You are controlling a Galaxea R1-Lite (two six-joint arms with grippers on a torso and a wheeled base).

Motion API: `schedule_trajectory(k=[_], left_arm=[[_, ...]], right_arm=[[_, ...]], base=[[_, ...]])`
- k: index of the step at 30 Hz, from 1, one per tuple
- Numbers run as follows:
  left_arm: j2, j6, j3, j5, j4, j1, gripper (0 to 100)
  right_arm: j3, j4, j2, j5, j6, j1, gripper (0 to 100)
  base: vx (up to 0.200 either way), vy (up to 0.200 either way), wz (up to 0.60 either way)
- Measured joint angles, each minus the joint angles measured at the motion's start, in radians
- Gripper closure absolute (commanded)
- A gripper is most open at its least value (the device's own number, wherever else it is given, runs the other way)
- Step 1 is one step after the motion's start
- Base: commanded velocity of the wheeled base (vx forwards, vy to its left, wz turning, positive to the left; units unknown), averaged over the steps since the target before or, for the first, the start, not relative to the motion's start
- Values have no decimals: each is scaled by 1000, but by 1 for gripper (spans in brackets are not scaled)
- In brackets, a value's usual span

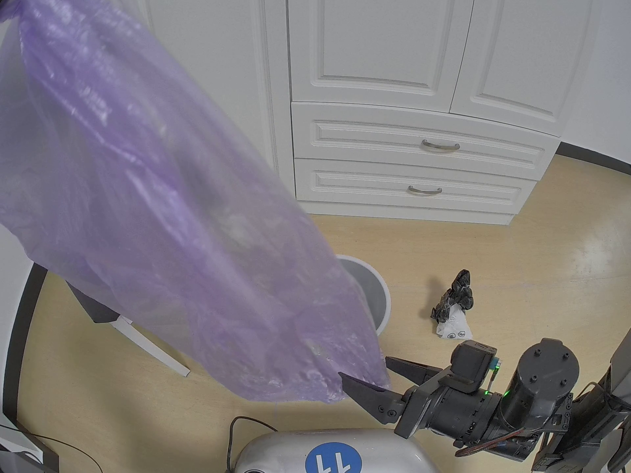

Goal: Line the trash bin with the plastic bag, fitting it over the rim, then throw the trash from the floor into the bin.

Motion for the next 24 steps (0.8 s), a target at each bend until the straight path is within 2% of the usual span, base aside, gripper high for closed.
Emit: schedule_trajectory(k=[9,19,24], left_arm=[[3,-6,0,0,0,-13,100],[7,-10,4,0,0,-30,100],[10,-16,3,0,0,-32,100]], right_arm=[[-29,-62,6,-14,-6,0,0],[-61,-65,-51,-6,-17,-5,0],[-59,-64,-10,-6,-14,-2,0]], base=[[0,0,0],[0,0,0],[0,0,0]])
